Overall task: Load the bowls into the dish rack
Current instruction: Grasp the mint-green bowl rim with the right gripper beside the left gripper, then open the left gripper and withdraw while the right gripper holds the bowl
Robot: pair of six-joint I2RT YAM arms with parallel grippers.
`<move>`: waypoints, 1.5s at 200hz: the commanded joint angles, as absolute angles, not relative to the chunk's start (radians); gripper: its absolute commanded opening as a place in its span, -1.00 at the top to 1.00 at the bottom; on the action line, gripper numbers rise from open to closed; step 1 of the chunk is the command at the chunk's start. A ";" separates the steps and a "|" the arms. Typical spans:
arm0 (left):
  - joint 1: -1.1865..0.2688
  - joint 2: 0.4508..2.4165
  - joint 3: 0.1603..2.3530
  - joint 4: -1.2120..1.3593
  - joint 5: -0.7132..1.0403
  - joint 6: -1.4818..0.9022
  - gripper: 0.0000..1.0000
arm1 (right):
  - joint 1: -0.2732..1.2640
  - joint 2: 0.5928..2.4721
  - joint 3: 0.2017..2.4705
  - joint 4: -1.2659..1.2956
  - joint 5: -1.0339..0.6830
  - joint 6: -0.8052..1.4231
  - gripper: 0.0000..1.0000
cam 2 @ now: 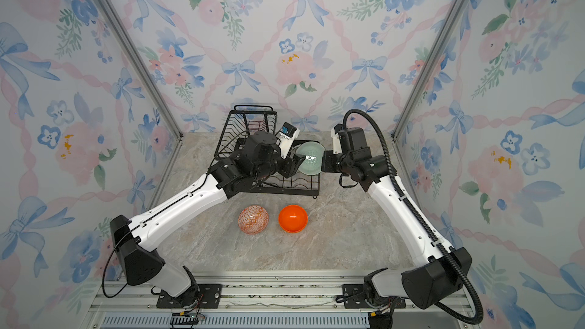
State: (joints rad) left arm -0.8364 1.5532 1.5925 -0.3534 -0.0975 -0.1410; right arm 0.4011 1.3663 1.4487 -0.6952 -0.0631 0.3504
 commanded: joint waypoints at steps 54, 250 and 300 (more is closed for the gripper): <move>-0.794 1.429 1.411 -0.336 -0.120 -0.204 -0.96 | 0.413 1.400 1.419 -0.573 0.009 0.225 1.00; -0.740 1.227 1.012 -0.248 -0.241 -0.315 -0.96 | 0.480 1.558 1.189 0.046 0.273 -0.174 1.00; -0.692 1.158 0.925 -0.240 -0.214 -0.343 -0.96 | 0.535 1.649 1.156 0.266 0.460 -0.292 1.00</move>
